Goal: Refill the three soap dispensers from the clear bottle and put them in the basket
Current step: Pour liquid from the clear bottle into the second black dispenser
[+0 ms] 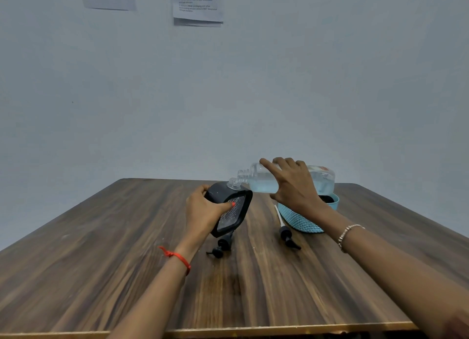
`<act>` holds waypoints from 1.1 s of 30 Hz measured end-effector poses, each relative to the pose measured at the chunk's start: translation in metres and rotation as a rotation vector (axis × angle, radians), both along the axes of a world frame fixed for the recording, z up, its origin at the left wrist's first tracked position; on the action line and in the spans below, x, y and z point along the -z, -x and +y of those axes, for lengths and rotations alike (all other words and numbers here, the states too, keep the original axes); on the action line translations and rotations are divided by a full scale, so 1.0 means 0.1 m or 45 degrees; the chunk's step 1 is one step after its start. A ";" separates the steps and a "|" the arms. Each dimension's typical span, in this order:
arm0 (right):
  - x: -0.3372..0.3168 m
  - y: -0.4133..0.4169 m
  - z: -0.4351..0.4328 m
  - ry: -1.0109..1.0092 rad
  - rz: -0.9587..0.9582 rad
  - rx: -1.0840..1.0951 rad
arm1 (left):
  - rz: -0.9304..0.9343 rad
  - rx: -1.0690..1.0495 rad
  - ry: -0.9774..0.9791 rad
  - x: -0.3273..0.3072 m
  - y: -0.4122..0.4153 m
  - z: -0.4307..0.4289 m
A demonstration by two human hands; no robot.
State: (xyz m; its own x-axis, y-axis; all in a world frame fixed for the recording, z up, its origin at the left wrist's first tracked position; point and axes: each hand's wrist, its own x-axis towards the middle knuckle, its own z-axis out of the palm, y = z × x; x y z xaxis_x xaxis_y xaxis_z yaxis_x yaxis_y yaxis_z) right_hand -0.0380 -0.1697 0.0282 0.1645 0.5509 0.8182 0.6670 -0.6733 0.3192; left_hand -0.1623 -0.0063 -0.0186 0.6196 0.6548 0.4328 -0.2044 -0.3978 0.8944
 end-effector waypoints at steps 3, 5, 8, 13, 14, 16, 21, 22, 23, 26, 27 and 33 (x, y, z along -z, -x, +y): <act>0.00 0.00 0.00 -0.004 -0.011 -0.010 | -0.007 -0.002 0.008 0.01 -0.01 0.01; 0.00 0.00 0.00 -0.002 -0.012 -0.016 | -0.003 -0.004 0.008 0.02 -0.02 0.01; 0.00 0.00 0.00 0.004 -0.017 -0.012 | -0.011 0.001 0.022 0.03 -0.03 0.01; 0.01 0.00 0.00 0.005 -0.020 -0.015 | -0.020 0.006 0.027 0.05 -0.03 0.02; 0.01 0.00 0.00 0.004 -0.022 -0.017 | -0.021 0.007 0.026 0.05 -0.03 0.03; 0.02 0.00 0.00 0.005 -0.024 -0.017 | -0.020 0.009 0.027 0.06 -0.03 0.04; 0.03 0.00 0.01 0.009 -0.037 -0.016 | -0.033 0.016 0.031 0.07 -0.02 0.04; 0.03 0.00 0.01 0.012 -0.039 -0.017 | -0.031 0.018 0.031 0.07 -0.02 0.04; 0.03 0.00 0.01 0.014 -0.039 -0.018 | -0.027 0.017 0.035 0.08 -0.02 0.04; 0.03 0.00 0.01 0.018 -0.036 -0.023 | -0.013 0.004 0.043 0.08 -0.02 0.04; 0.03 0.00 0.01 0.020 -0.036 -0.022 | -0.014 0.002 0.042 0.08 -0.02 0.04; 0.04 0.00 0.02 0.026 -0.043 -0.020 | -0.012 0.010 0.060 0.09 -0.02 0.05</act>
State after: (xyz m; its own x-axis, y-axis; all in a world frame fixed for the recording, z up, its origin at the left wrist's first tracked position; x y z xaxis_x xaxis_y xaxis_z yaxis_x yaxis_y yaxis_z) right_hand -0.0385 -0.1677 0.0245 0.1283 0.5695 0.8119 0.6657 -0.6563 0.3551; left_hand -0.1602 -0.0015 -0.0276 0.6208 0.6696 0.4078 -0.2162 -0.3538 0.9100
